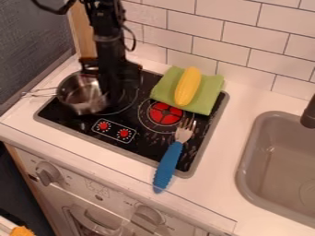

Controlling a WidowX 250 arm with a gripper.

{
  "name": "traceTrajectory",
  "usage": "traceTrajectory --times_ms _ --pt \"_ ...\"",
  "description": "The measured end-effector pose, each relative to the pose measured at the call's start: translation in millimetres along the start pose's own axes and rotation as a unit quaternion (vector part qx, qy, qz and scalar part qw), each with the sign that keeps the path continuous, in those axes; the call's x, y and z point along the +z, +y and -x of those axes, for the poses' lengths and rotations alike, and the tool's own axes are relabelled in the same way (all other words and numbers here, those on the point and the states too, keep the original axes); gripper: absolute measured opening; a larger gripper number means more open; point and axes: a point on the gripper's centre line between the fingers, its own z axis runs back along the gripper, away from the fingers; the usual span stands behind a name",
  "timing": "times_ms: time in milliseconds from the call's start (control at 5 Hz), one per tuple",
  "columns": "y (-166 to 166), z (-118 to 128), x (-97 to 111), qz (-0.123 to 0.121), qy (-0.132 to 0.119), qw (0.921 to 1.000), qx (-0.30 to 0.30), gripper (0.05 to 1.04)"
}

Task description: Move the pot to the upper right side of the left burner

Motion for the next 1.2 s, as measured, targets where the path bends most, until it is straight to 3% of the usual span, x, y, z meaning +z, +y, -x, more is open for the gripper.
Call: traceTrajectory --times_ms 200,600,1000,1200 --pt "-29.7 -34.1 18.1 0.015 -0.025 0.9983 -0.051 0.083" --pt "-70.8 -81.2 10.7 -0.004 -0.017 0.9927 -0.119 0.083" --pt "-60.8 -71.1 -4.4 -0.038 0.011 0.9903 -0.133 0.083" --pt "-48.6 -59.7 2.1 -0.035 0.010 0.9922 -0.119 0.083"
